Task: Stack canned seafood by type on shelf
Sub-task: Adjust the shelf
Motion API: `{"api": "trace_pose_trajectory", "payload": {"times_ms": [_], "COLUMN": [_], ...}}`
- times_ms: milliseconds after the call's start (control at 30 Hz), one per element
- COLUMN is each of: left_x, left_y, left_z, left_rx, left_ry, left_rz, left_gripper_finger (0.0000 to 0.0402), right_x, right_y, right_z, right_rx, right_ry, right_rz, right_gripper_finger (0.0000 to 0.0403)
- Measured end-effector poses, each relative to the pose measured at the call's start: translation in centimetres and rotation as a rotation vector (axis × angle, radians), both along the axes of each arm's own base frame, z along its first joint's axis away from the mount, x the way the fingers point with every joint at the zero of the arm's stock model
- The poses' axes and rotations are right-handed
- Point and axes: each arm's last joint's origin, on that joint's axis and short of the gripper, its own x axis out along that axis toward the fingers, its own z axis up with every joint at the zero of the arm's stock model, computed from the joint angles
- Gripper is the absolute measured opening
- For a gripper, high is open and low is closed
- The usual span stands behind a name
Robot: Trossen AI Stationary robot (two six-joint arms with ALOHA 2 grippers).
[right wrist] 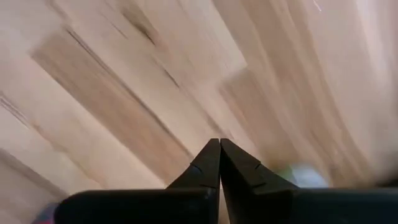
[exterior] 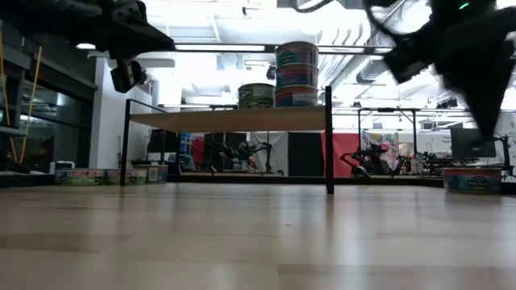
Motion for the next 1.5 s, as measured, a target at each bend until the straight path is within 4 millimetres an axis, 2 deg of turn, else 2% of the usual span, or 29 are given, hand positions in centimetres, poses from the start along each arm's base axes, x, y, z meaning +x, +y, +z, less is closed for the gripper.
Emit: {"api": "trace_pose_trajectory", "payload": {"times_ms": [167, 233, 333, 533, 700, 833, 967, 1100, 1233, 1400, 1500], "left_x": [0.1, 0.1, 0.1, 0.4, 1.3, 2.4, 3.7, 5.7, 8.8, 13.6, 16.6], "left_y": [0.0, 0.0, 0.0, 0.1, 0.2, 0.0, -0.8, -1.6, -2.0, -2.1, -2.1], "left_z": [-0.1, -0.1, -0.1, -0.4, -0.5, -0.9, -2.3, -3.3, -3.4, -2.9, -2.6], "left_rx": [0.003, 0.003, 0.010, 0.042, 0.001, -0.028, -0.052, -0.043, 0.030, 0.228, 0.369], "left_ry": [0.005, 0.006, 0.008, 0.027, -0.007, -0.030, 0.016, 0.088, 0.116, 0.122, 0.109], "left_rz": [-0.008, -0.011, -0.010, 0.035, 0.096, 0.090, 0.079, 0.079, 0.056, 0.005, -0.028], "left_gripper_finger": [0.0000, 0.0000, 0.0000, 0.0000, 0.0000, 0.0000, 0.0000, 0.0000, 0.0000, 0.0000, 0.0000], "right_x": [-4.4, -5.8, -6.7, -7.5, -7.5, -6.3, -4.9, -4.2, -3.2, -2.4, -2.1], "right_y": [0.5, 0.3, -0.2, -1.4, -1.7, -0.9, 0.6, 2.1, 3.6, 5.5, 6.6], "right_z": [0.5, 0.1, -0.9, -3.9, -4.9, -5.1, -4.7, -4.1, -2.7, -0.3, 1.8], "right_rx": [-0.083, -0.049, -0.031, -0.018, -0.020, 0.034, 0.085, 0.063, 0.083, 0.117, 0.063], "right_ry": [0.295, 0.346, 0.363, 0.369, 0.324, 0.192, 0.023, -0.099, -0.213, -0.329, -0.421], "right_rz": [-0.141, -0.174, -0.208, -0.216, -0.217, -0.183, -0.141, -0.098, -0.048, 0.005, 0.025], "right_gripper_finger": [0.0000, 0.0000, 0.0000, 0.0000, 0.0000, 0.0000, 0.0000, 0.0000, 0.0000, 0.0000, 0.0000]}}
